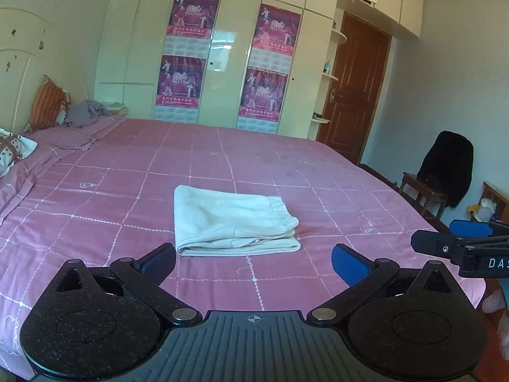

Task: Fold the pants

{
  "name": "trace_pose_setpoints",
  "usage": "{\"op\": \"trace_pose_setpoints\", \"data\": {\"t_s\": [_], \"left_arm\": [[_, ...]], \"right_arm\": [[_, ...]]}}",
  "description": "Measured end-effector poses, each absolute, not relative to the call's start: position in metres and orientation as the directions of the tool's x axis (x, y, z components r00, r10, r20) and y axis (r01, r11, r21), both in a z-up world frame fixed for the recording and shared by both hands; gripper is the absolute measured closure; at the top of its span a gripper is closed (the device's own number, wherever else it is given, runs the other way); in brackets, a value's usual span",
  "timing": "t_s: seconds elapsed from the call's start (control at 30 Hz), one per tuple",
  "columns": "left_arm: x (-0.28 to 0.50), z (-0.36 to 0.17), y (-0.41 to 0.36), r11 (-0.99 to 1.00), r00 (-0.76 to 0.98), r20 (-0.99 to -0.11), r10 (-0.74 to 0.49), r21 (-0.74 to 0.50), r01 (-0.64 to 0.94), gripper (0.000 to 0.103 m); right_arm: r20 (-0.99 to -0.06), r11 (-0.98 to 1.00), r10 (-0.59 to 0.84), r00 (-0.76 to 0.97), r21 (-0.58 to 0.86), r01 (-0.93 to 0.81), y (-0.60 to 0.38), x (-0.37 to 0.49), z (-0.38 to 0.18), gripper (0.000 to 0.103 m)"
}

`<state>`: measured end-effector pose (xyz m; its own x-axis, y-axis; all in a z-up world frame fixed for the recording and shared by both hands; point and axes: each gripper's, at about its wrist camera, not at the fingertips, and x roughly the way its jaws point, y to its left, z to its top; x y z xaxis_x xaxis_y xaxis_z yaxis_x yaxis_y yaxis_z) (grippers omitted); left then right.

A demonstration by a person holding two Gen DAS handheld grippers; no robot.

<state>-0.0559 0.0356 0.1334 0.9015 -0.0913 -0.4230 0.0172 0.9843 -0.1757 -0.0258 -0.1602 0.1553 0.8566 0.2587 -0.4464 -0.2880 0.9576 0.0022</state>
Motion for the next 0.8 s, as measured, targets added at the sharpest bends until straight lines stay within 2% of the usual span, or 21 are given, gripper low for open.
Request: {"op": "trace_pose_setpoints", "data": {"t_s": [0.8], "left_arm": [[-0.0609,0.1368,0.0370,0.985,0.909,-0.406,-0.096,-0.171,0.027,0.000]], "right_arm": [[-0.423,0.956,0.275,0.863,0.022,-0.293,-0.1605,-0.0300,0.1557,0.000]]}}
